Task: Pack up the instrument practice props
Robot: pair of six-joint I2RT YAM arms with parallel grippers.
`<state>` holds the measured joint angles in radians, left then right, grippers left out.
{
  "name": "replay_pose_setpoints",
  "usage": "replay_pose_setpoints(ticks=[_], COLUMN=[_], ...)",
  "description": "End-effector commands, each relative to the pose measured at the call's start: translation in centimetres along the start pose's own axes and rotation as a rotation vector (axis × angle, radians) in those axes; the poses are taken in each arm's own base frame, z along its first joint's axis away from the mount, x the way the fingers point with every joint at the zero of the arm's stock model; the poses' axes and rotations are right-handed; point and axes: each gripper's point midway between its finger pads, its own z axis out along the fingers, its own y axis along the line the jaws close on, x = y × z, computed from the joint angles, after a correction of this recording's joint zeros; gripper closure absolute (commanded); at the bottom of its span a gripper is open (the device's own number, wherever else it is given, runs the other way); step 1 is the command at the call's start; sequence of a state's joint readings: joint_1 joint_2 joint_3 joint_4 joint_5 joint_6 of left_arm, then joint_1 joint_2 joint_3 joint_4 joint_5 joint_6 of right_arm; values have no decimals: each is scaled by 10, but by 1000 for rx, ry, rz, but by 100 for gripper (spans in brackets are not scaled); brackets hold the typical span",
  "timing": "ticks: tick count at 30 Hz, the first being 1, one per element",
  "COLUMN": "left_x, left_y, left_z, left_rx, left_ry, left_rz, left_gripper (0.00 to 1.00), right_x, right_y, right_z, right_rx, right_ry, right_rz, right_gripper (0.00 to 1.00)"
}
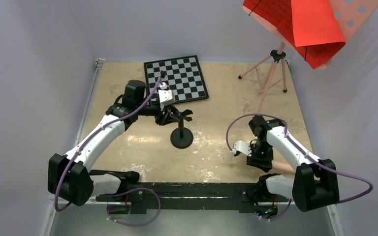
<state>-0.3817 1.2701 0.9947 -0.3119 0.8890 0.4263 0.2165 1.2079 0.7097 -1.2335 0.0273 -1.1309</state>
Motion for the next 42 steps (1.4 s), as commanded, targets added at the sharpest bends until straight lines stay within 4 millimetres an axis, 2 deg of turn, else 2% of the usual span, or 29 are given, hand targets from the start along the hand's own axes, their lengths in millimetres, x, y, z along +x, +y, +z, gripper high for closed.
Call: replay_pose_setpoints(ticks=[1, 5, 7, 8, 9, 10, 17, 21, 26, 29, 34, 37, 42], left_x=[4, 4, 4, 4, 4, 4, 6, 7, -15, -30, -43, -40, -16], left_y=[0, 0, -1, -1, 0, -1, -3, -4, 3, 11, 44, 59, 84], left_z=[2, 2, 2, 2, 2, 2, 1, 0, -13, -35, -90, -123, -183], left_rx=[7, 9, 9, 9, 8, 8, 9, 7, -67, -162, -431, -597, -976], left_ry=[6, 6, 7, 7, 7, 7, 7, 9, -14, -19, -23, 2, 116], left_rz=[-25, -25, -24, -23, -23, -22, -26, -26, -37, -37, -133, -162, -182], left_gripper=[100, 100, 100, 100, 100, 100, 100, 100, 100, 100, 100, 100, 100], right_x=[-8, -12, -11, -11, -11, -12, -23, -34, -53, -65, -86, -99, -115], right_y=[13, 19, 21, 22, 22, 22, 17, 15, 5, -6, -21, -31, -49], right_z=[10, 7, 6, 6, 5, 5, -12, -37, -74, -95, -125, -143, -168], right_rx=[-68, -117, -143, -153, -159, -161, -134, -113, -52, -6, 24, 43, 61], right_ry=[-54, -69, -60, -54, -51, -55, -123, -189, -304, -371, -471, -532, -604], right_rz=[-9, -7, 2, 8, 10, 9, 28, 55, 70, 96, 155, 179, 229], right_gripper=[70, 65, 53, 43, 13, 3, 1, 1, 1, 1, 1, 1, 1])
